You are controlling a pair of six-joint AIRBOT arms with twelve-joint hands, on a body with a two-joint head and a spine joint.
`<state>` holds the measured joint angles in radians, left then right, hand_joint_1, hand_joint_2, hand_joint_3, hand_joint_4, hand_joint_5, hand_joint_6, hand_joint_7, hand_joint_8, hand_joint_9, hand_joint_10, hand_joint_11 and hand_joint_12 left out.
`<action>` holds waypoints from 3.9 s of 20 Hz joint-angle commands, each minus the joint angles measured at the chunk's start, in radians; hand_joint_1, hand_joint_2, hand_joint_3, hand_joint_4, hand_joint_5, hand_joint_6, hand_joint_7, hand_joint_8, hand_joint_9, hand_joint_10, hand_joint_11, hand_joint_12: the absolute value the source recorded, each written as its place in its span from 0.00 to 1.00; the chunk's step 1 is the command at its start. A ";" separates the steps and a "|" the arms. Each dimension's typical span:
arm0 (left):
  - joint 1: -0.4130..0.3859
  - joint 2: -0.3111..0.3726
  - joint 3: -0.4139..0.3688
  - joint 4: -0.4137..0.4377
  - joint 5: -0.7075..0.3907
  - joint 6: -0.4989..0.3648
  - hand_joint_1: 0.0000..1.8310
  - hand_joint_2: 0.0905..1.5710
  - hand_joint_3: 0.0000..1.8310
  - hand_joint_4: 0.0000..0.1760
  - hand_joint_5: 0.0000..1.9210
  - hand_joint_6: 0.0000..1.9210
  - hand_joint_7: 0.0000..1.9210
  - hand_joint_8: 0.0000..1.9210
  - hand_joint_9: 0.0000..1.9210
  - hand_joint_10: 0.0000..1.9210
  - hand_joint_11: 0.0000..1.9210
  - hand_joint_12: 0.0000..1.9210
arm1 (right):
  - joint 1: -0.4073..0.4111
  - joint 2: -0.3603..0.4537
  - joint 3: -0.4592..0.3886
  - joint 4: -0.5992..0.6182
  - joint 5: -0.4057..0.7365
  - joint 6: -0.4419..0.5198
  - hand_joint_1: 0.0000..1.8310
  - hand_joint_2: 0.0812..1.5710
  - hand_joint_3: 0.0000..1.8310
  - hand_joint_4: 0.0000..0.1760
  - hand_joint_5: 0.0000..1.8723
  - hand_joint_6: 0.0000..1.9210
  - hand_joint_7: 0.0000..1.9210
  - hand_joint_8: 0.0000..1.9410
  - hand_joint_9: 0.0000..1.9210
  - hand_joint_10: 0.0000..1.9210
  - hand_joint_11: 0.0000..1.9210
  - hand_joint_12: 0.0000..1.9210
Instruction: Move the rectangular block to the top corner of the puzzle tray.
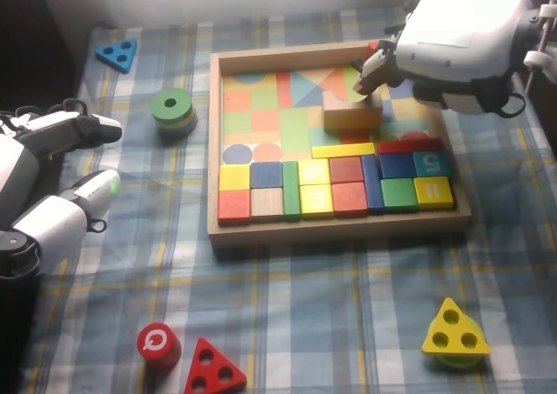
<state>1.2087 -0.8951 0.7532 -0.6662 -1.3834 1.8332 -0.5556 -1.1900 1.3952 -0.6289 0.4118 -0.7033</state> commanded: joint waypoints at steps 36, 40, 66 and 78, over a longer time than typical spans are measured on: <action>-0.006 -0.001 0.000 0.034 -0.124 -0.006 0.35 0.87 0.00 0.00 0.31 0.12 0.31 0.10 0.11 0.49 0.00 0.88 | -0.035 0.148 -0.166 0.122 0.138 -0.080 0.72 0.78 0.01 0.00 0.42 0.00 0.60 1.00 0.72 1.00 0.75 1.00; -0.006 -0.001 0.000 0.033 -0.124 -0.006 0.34 0.87 0.00 0.00 0.31 0.11 0.32 0.10 0.12 0.48 0.00 0.88 | -0.047 0.109 -0.136 0.092 0.100 -0.080 0.69 0.78 0.01 0.00 0.42 0.00 0.61 1.00 0.71 1.00 0.74 1.00; -0.006 -0.001 0.000 0.032 -0.128 -0.006 0.39 0.87 0.00 0.00 0.32 0.10 0.32 0.08 0.10 0.52 0.00 0.90 | -0.046 0.057 -0.058 0.076 0.097 -0.003 0.74 0.76 0.00 0.00 0.41 0.00 0.57 1.00 0.68 1.00 0.71 1.00; -0.006 -0.001 0.001 0.033 -0.125 -0.008 0.33 0.87 0.00 0.00 0.32 0.09 0.31 0.08 0.11 0.48 0.00 0.87 | -0.043 -0.038 0.043 0.073 0.080 -0.002 0.74 0.77 0.00 0.00 0.38 0.00 0.51 1.00 0.62 1.00 0.67 1.00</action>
<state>1.2091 -0.8951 0.7521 -0.6693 -1.3888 1.8317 -0.6098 -1.2282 1.4364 -0.5728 0.4259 -0.6991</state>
